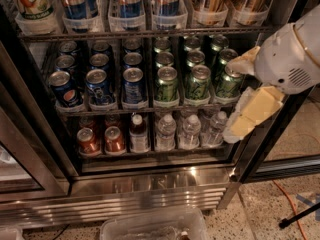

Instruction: Pick coke can from bottom shelf of fridge

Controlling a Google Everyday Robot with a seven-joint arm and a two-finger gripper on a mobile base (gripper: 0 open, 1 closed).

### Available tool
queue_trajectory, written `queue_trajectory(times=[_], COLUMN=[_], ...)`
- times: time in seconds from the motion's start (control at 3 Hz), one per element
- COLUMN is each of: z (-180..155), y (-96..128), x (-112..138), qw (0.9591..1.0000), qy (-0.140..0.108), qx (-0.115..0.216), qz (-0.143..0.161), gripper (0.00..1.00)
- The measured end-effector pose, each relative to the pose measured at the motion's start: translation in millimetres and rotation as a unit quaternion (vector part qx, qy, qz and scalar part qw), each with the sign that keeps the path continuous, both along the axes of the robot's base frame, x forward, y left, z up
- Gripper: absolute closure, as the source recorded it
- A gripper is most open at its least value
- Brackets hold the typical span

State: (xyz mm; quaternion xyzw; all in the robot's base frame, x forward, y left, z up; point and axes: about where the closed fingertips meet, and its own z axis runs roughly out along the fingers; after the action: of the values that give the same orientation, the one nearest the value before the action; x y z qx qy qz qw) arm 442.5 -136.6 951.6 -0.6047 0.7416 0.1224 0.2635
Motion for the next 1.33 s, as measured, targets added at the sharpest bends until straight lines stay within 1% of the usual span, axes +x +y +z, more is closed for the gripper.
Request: queue_trajectory(times=[0.33, 0.67, 1.0, 1.33], z=[-15.6, -34.1, -47.1, -22.1], y=[30.1, 62.3, 81.0, 93.2], x=[-3.2, -15.6, -11.3, -2.1], qw=[0.994, 0.9795, 0.9559, 0.942], qy=[-0.002, -0.016, -0.054, -0.102], qx=[0.105, 0.193, 0.277, 0.307], qz=[-0.03, -0.055, -0.08, -0.089], gripper=[0.0, 0.0, 0.0, 0.0])
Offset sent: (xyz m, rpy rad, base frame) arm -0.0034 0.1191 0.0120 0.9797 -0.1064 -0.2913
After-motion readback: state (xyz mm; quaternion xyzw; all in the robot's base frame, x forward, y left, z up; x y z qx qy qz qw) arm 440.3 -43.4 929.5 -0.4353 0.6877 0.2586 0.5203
